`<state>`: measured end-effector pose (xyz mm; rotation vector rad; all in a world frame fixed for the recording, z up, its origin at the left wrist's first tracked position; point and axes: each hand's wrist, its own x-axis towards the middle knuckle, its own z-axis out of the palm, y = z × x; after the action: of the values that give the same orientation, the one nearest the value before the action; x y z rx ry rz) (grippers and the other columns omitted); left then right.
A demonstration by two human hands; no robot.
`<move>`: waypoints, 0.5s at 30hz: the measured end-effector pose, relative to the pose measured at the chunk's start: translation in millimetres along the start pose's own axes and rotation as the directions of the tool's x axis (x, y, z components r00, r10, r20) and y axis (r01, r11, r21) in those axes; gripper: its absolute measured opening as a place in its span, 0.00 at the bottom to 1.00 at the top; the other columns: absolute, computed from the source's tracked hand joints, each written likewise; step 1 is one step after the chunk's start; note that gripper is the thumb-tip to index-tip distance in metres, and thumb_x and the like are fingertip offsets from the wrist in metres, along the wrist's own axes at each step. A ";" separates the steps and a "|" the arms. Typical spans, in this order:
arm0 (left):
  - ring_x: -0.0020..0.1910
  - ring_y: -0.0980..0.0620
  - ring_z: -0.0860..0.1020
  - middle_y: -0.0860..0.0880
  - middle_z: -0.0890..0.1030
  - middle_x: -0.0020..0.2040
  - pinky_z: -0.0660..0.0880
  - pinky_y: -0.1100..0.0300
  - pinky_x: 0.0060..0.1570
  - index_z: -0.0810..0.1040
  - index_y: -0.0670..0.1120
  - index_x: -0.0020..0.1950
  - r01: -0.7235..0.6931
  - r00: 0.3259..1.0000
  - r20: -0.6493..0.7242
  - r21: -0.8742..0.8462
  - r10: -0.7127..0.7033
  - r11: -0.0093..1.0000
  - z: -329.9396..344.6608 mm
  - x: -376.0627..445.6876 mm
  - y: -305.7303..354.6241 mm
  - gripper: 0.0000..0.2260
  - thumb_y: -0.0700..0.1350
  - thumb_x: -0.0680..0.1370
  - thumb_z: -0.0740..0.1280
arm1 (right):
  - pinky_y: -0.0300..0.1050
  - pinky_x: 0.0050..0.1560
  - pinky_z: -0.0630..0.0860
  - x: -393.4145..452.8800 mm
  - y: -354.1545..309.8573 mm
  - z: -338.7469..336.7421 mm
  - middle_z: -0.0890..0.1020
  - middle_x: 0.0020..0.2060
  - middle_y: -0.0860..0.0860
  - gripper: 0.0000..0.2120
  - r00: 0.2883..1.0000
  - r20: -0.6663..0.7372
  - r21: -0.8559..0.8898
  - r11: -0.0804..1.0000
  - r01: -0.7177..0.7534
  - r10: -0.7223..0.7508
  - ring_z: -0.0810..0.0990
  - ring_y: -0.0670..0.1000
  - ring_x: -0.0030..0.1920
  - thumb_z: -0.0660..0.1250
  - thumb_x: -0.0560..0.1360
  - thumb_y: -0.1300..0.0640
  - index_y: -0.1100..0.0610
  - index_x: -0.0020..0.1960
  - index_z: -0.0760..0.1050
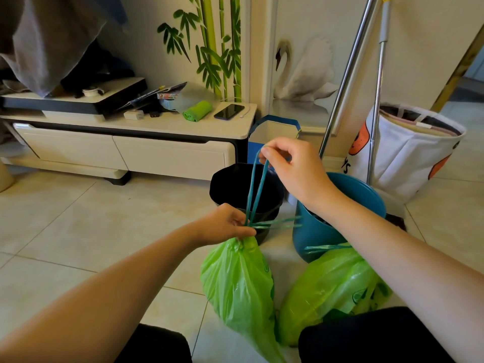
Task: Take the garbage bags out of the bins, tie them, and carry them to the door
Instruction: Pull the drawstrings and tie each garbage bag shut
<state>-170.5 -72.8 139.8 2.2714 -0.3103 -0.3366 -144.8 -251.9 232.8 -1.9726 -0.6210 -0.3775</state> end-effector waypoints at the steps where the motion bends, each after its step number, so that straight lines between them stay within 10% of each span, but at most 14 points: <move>1: 0.37 0.54 0.79 0.45 0.83 0.37 0.77 0.59 0.45 0.84 0.38 0.43 0.003 1.000 -0.004 0.005 -0.003 1.000 -0.8 -0.2 0.2 0.11 0.46 0.75 0.70 | 0.43 0.47 0.77 1.0 2.8 1.3 0.84 0.39 0.49 0.10 1.000 0.010 0.034 0.999 -0.030 0.030 0.80 0.44 0.42 0.62 0.78 0.56 0.57 0.45 0.81; 6: 0.45 0.49 0.81 0.43 0.84 0.41 0.74 0.59 0.51 0.82 0.36 0.36 0.019 0.999 -0.032 -0.097 -0.022 0.995 -6.4 -3.2 -1.0 0.15 0.44 0.78 0.66 | 0.51 0.58 0.74 -2.9 27.4 15.3 0.84 0.44 0.48 0.18 0.890 0.322 -0.068 0.945 -0.319 0.323 0.80 0.49 0.51 0.53 0.79 0.43 0.52 0.58 0.74; 10: 0.44 0.50 0.77 0.40 0.83 0.43 0.74 0.65 0.46 0.82 0.44 0.38 0.079 0.995 -0.035 -0.218 -0.089 0.973 -12.5 -7.7 -2.7 0.14 0.44 0.81 0.62 | 0.48 0.50 0.76 -17.8 50.3 20.7 0.83 0.40 0.48 0.12 0.723 0.619 -0.442 0.897 0.000 0.305 0.80 0.46 0.41 0.60 0.77 0.45 0.50 0.47 0.78; 15: 0.46 0.51 0.76 0.44 0.84 0.44 0.74 0.46 0.58 0.84 0.39 0.43 0.122 0.979 -0.117 -0.318 -0.167 0.940 -18.2 -9.3 -10.4 0.12 0.46 0.78 0.66 | 0.29 0.32 0.68 -11.8 52.4 12.8 0.83 0.32 0.45 0.11 0.536 0.790 -0.326 0.944 -0.043 0.297 0.74 0.38 0.27 0.63 0.76 0.53 0.44 0.38 0.81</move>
<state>-171.9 -50.5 145.0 1.9977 -0.0117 -0.2748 -124.4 -263.4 182.8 -2.4153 -0.9856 0.7303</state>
